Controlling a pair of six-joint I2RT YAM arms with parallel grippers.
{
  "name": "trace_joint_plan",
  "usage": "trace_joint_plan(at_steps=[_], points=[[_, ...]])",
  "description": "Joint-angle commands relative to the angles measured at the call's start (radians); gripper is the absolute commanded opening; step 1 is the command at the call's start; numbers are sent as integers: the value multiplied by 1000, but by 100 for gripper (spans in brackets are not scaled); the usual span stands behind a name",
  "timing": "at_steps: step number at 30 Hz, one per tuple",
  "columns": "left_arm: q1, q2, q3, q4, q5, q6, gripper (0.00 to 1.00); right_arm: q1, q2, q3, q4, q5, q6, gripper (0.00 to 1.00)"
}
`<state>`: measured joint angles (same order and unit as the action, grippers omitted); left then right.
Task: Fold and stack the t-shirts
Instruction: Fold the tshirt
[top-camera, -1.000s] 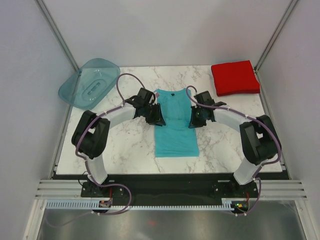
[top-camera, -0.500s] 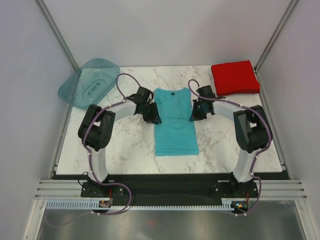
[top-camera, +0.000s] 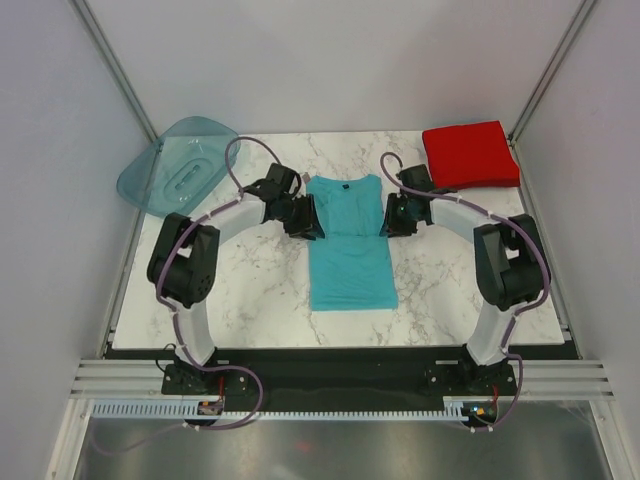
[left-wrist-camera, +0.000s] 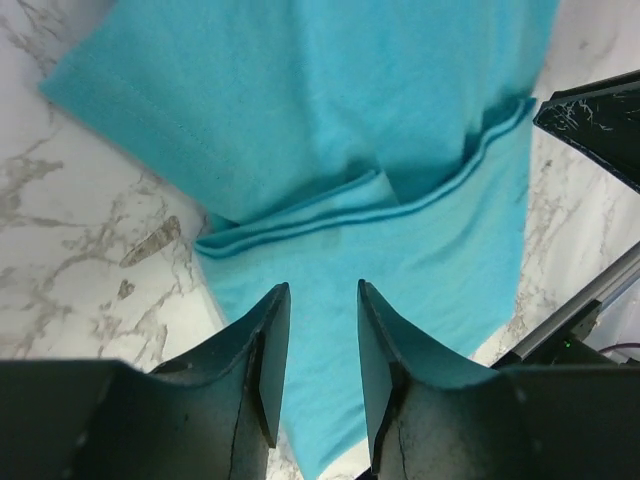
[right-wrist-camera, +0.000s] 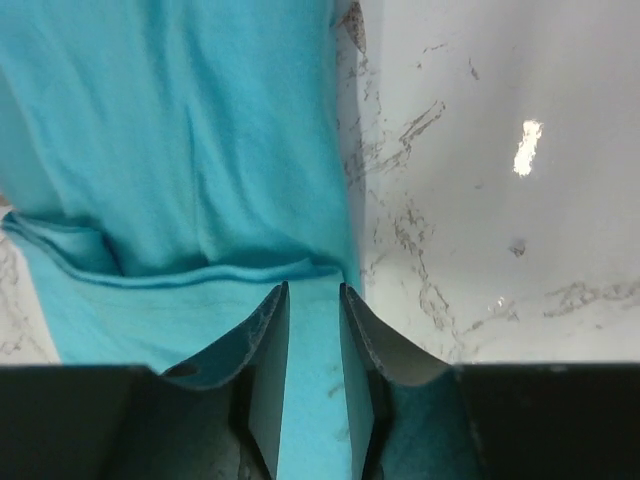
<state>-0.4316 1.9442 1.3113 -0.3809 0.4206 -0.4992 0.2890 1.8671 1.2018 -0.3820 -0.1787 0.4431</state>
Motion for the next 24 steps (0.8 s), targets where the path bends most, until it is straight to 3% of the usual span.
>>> trace_joint_plan(at_steps=[1,4,10,14,24], points=[[27,-170,24,-62,15,80,41,-7,-133,68,-96,-2,-4,36],[14,-276,-105,-73,12,100,43,-5,-236,-14,-146,-45,31,44],[-84,-404,-381,-29,26,58,43,15,-459,-284,-147,-108,95,47],[-87,-537,-540,68,58,-27,44,15,-569,-442,-133,-163,132,48],[-91,-481,-698,312,141,-190,48,16,-611,-640,-25,-185,213,49]])
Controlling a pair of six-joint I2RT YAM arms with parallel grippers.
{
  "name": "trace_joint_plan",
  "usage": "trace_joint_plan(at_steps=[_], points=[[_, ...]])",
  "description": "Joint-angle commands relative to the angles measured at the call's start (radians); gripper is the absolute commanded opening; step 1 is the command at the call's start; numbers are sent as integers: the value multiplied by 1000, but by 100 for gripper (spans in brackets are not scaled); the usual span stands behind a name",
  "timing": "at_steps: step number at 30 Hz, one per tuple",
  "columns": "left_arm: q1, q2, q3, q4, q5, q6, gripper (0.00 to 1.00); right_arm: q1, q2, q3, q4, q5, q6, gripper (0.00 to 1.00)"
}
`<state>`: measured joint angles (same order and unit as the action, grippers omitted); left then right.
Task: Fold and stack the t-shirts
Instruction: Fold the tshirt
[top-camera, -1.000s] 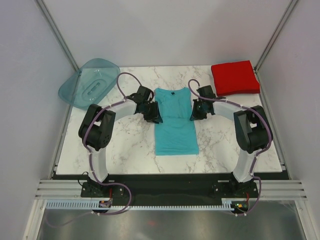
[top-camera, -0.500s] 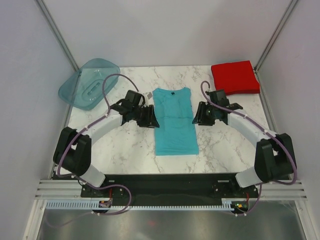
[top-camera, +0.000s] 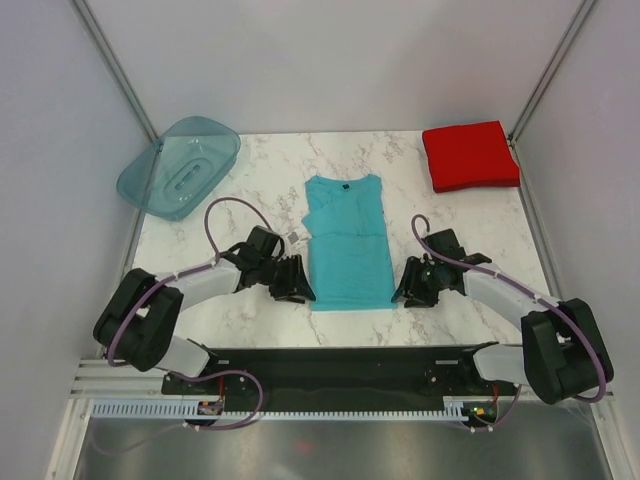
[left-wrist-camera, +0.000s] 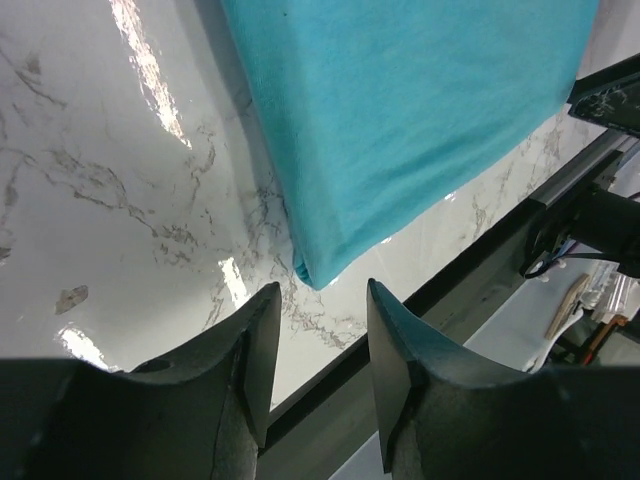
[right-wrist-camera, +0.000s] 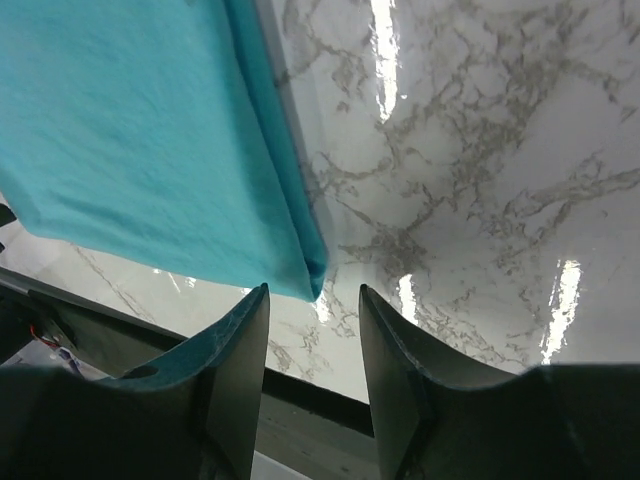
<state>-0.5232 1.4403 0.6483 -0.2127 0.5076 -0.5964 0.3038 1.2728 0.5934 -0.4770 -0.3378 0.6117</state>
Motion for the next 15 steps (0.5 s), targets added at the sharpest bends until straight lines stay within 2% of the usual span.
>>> trace_joint_plan(at_steps=[1,7,10,11,13,14,15], points=[[-3,44,-47,156,58,-97,48,0,-15,-40,89,-24,48,49],[-14,74,-88,173,9,-106,43,1,3,-110,152,-23,56,46],[-18,81,-93,173,8,-98,36,1,0,-135,170,-3,56,40],[-18,86,-95,173,6,-95,26,1,-1,-139,172,2,57,33],[-18,88,-93,170,-10,-85,16,0,-7,-150,172,9,54,24],[-18,88,-91,161,-18,-79,8,1,-13,-155,170,14,54,15],[-18,91,-87,150,-32,-66,4,1,-26,-159,169,22,56,10]])
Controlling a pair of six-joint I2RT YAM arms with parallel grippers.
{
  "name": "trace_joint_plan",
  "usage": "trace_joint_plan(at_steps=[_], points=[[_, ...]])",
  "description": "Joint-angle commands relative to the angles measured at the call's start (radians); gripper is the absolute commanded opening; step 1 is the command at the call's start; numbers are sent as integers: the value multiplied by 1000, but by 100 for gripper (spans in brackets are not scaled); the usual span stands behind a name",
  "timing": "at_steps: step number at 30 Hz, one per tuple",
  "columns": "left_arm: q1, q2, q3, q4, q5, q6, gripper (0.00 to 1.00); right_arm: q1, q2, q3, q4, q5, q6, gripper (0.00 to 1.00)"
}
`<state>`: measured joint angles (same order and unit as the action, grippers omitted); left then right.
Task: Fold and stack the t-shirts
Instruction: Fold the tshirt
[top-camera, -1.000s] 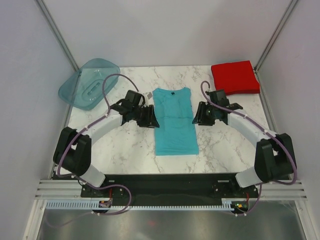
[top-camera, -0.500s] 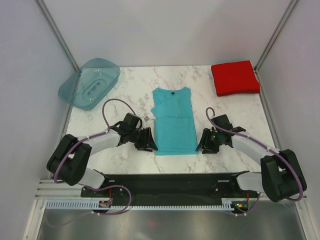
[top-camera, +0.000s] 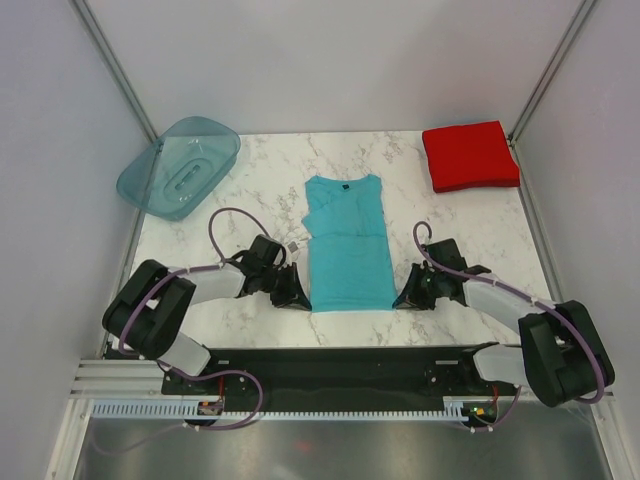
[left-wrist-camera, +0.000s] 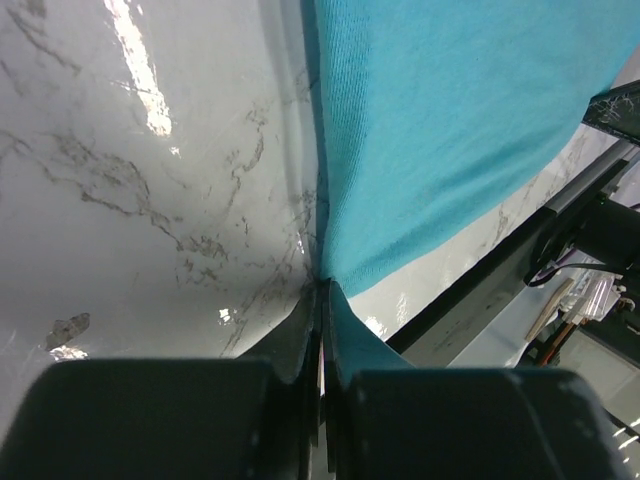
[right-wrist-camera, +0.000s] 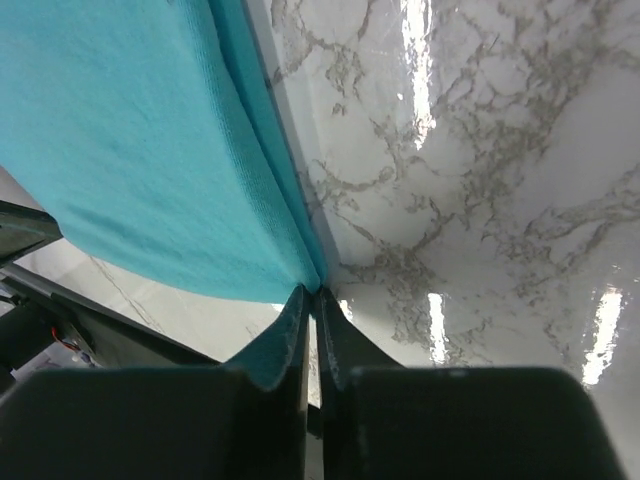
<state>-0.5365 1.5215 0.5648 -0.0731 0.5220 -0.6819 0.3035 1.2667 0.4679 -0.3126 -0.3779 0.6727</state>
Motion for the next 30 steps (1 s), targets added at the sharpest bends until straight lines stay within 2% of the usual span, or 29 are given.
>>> trace_joint_plan(at_steps=[1,3,7,10,11,12,14,18,24,30], points=[[-5,11,6,1,-47,25,2,0,-26,-44,0,66,-5,7],[-6,16,21,1,-47,25,2,0,-49,-54,-5,68,-2,2],[-11,-7,49,1,-47,25,2,2,-87,-77,-11,76,2,0],[-11,-52,52,1,-47,25,2,0,-105,-75,-11,62,11,8],[-11,-64,49,1,-47,25,2,0,-112,-74,-13,60,16,18],[-11,-70,47,-121,-80,41,35,2,-124,-69,-14,60,27,25],[-11,-63,50,-119,-57,29,40,0,-135,-66,-16,59,37,33],[-17,-60,24,-53,-14,-22,41,0,-141,-60,-20,60,53,35],[-49,-32,12,4,-25,-67,43,2,-133,-80,-5,53,51,35],[-75,-1,-9,32,-51,-87,39,2,-144,-94,1,37,53,35]])
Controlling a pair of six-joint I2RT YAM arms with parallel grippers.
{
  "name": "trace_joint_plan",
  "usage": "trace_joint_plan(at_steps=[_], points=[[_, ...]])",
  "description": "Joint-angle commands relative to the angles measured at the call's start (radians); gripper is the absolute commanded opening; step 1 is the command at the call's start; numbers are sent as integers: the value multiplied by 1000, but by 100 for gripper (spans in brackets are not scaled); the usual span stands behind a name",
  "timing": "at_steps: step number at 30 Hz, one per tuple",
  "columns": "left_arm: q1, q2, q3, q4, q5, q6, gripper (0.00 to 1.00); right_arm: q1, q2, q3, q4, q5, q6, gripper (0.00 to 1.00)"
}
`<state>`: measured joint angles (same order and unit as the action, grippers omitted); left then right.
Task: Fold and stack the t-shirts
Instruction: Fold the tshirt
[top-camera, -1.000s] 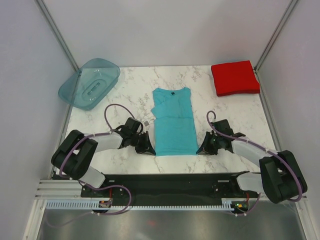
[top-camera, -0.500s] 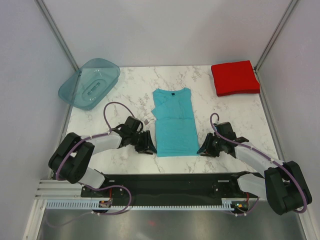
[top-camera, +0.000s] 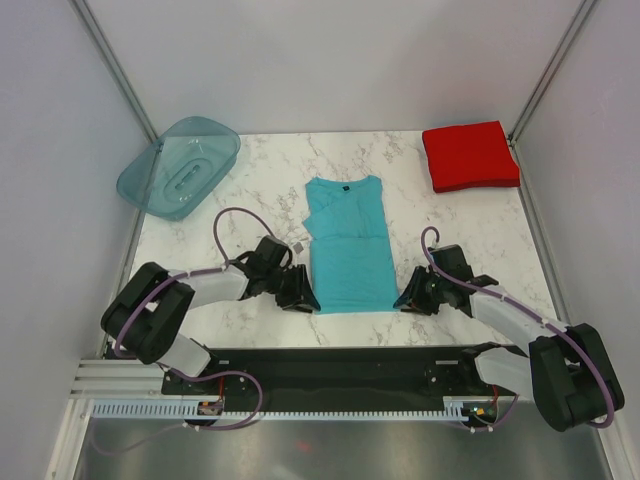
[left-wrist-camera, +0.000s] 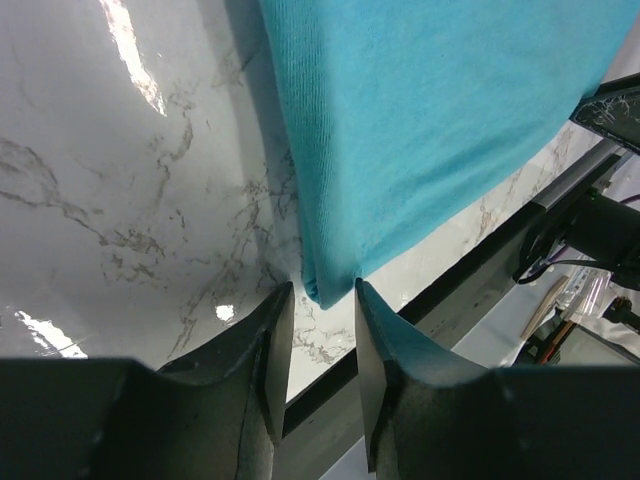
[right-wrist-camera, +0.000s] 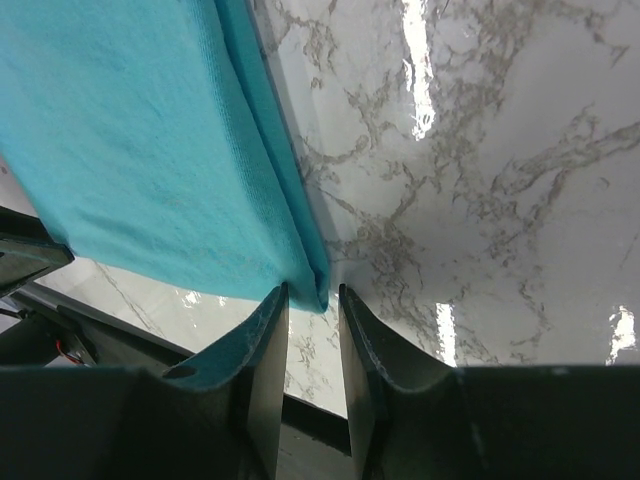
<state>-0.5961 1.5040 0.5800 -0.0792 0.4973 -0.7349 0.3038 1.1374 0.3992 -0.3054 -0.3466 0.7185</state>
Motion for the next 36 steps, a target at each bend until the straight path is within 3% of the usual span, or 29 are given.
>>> trace_joint_plan(at_steps=[1,7,9,10,13,20,36], points=[[-18,15,-25,38,-29,-34,38,1,-19,-29,-9,8,7,35],[-25,12,-34,39,-48,-66,27,1,-13,-49,12,3,6,34],[-27,15,-31,38,-48,-70,21,3,10,-46,23,-14,-5,30],[-28,18,-28,36,-45,-70,15,3,15,-45,28,-20,-7,26],[-28,22,-14,36,-29,-67,2,3,6,-46,23,-23,-11,0],[-47,-70,-20,9,-43,-89,2,17,-184,-48,-76,14,-7,0],[-108,-267,-11,-97,-111,-116,2,84,-400,-1,-207,86,42,0]])
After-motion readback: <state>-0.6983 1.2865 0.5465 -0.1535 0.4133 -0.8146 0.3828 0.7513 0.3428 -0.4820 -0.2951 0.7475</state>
